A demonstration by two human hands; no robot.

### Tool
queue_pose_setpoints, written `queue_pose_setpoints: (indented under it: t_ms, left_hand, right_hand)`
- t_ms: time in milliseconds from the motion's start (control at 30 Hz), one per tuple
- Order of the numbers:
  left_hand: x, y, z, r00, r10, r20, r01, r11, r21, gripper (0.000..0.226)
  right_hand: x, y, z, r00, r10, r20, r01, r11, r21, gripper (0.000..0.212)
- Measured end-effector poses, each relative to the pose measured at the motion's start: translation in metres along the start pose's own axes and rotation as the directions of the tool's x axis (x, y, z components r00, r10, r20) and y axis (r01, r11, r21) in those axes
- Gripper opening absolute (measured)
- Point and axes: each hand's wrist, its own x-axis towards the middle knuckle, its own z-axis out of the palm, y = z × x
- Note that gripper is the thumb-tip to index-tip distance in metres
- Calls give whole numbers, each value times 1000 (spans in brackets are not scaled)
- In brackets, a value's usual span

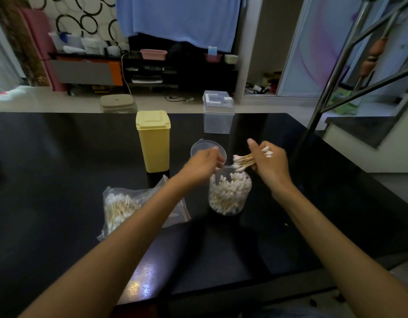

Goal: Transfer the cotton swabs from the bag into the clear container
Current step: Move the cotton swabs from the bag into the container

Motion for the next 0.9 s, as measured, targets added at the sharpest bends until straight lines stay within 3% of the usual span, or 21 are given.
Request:
queue_pose_setpoints:
  t_ms: [67,100,200,267,367,433,500,567,633,700,767,900]
  left_hand:
    - [-2,-16,-12,983,79,-165,-47,981,188,29]
    - [-3,-24,-17,979,110,-174,-65,966,249,22]
    - [-8,-34,-21,976,202,79,-215,850,482,41]
    - [-9,-32,-16,948,230,221,-319,692,647,54]
    - [-6,-32,-8,926,268,267,-367,467,804,58]
    - [-5,-36,-7,921,289,260,-364,403,840,58]
    - [-6,-42,-8,917,321,237,-362,418,833,53]
    - [-8,-47,-10,919,335,209,-363,509,781,50]
    - [-11,-51,-12,922,339,185,-362,595,718,57]
    - [-15,-52,-15,914,369,170,-373,595,712,69]
    - [-17,-49,-17,888,413,200,-398,476,784,76]
    - [-13,-39,-15,853,400,334,-397,84,914,79]
  right_hand:
    - [2,7,-11,997,32,-64,-33,999,-17,36]
    - [2,11,-14,996,46,-79,-48,999,-24,36]
    - [0,18,-13,988,145,-53,-146,989,-12,34]
    - [-2,20,-9,968,250,-9,-250,967,41,33]
    - [-4,21,-7,952,304,34,-306,951,36,34]
    - [-7,21,-6,949,310,66,-311,950,10,36]
    - [-10,23,-6,943,316,103,-315,949,-31,37]
    - [-14,25,-5,936,327,134,-320,945,-70,37]
    - [-17,27,-5,929,338,150,-330,941,-76,38]
    - [-20,26,-6,925,341,166,-329,939,-98,37]
    - [-21,24,-7,926,330,185,-309,942,-135,36]
    - [-20,17,-13,912,326,248,-274,936,-223,33]
